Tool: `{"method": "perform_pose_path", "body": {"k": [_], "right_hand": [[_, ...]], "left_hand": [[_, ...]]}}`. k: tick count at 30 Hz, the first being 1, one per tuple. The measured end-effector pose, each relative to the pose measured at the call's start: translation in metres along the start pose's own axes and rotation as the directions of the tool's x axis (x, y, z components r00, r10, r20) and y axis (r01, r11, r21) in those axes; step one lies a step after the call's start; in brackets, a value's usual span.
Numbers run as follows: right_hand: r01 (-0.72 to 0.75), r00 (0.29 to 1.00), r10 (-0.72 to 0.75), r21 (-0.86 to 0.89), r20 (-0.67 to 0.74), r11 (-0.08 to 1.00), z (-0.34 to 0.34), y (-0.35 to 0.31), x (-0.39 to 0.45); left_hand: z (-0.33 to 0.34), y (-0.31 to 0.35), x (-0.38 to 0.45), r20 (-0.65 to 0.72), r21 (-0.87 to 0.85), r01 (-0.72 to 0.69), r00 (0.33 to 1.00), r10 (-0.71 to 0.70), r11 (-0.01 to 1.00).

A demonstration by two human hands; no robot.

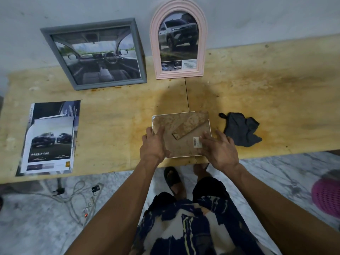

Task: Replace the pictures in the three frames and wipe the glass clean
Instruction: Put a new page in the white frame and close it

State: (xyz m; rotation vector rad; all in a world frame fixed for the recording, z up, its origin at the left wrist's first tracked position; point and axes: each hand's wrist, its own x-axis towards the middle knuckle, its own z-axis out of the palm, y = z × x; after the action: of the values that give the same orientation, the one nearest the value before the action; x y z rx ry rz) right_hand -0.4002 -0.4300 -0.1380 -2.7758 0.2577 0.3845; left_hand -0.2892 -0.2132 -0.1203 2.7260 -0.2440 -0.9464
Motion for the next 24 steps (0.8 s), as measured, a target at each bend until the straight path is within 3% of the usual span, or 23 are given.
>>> {"method": "perform_pose_path", "body": {"k": [3, 6, 9, 13, 24], "right_hand": [[-0.006, 1.0, 0.007, -0.095, 0.005, 0.995, -0.011, -0.006, 0.017], [-0.076, 0.995, 0.071, -0.075, -0.071, 0.994, -0.02, -0.016, 0.032], [-0.025, 0.995, 0.036, -0.111, 0.091, 0.994, -0.018, -0.019, 0.043], [0.081, 0.97, -0.034, -0.188, 0.242, 0.979, -0.017, -0.018, 0.05], [0.067, 0.964, -0.022, -0.162, 0.266, 0.985, -0.019, -0.016, 0.061]], "left_hand": [[-0.003, 0.004, 0.001, -0.041, 0.098, -0.028, 0.999, 0.032, 0.995], [-0.007, 0.009, 0.009, -0.067, 0.275, -0.099, 0.99, 0.122, 0.956], [-0.009, 0.013, 0.017, 0.007, 0.393, -0.187, 0.98, 0.2, 0.901], [-0.01, 0.015, 0.024, 0.064, 0.383, -0.209, 0.978, 0.2, 0.9], [-0.016, 0.021, 0.023, 0.044, 0.346, -0.207, 0.978, 0.204, 0.915]]}}
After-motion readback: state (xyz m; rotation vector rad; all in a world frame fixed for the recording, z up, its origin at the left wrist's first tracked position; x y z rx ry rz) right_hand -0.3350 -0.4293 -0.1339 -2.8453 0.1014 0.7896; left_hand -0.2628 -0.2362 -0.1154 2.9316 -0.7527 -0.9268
